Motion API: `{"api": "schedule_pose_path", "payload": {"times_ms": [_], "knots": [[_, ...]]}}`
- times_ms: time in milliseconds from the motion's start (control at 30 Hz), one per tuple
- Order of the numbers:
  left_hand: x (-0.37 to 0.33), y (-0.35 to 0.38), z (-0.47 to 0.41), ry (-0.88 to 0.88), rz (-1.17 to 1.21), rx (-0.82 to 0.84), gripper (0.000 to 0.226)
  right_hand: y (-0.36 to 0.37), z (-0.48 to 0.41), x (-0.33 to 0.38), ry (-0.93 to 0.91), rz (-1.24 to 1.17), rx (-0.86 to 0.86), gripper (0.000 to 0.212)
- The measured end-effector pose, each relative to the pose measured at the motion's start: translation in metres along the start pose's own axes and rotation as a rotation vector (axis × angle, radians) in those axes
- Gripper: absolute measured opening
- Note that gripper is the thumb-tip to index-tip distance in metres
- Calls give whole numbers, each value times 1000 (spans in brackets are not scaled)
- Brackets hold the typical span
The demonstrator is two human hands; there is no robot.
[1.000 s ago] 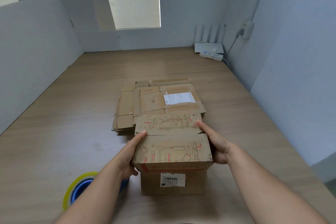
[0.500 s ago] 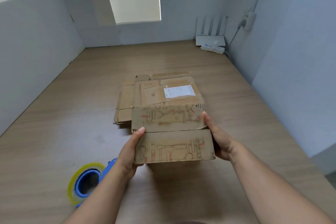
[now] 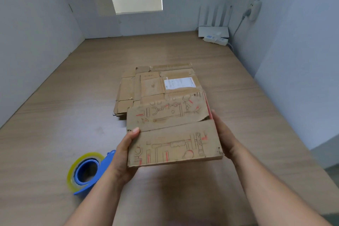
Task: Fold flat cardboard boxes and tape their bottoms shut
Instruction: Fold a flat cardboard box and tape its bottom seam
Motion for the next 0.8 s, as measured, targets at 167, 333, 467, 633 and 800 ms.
{"api": "schedule_pose_path", "payload": {"times_ms": [167,333,467,633,800], "knots": [[-9,6,-2,81,-100,-69,28,9,-3,-3,-11,18,24,73],[12,-6,-5,5,-247,-166,39,7,-1,-34,219,-97,215,72],[40,-23,-8,-35,-410,-345,35,-7,-6,-52,346,324,18,54],[36,-12,-12,165,-757,-397,60,-8,-12,-48,246,459,-155,39],[33,-9,-10,312,-934,-370,51,-7,-7,-36,9,656,-212,49]]}}
Point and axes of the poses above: each hand's wrist, its own z-axis away from the middle knuckle, its own y-axis out of the palm, x = y × z, the point moved 5 cm from there along -z, towards the middle knuckle, and after that the axes turned 9 degrees about z, right-handed, at the moved point
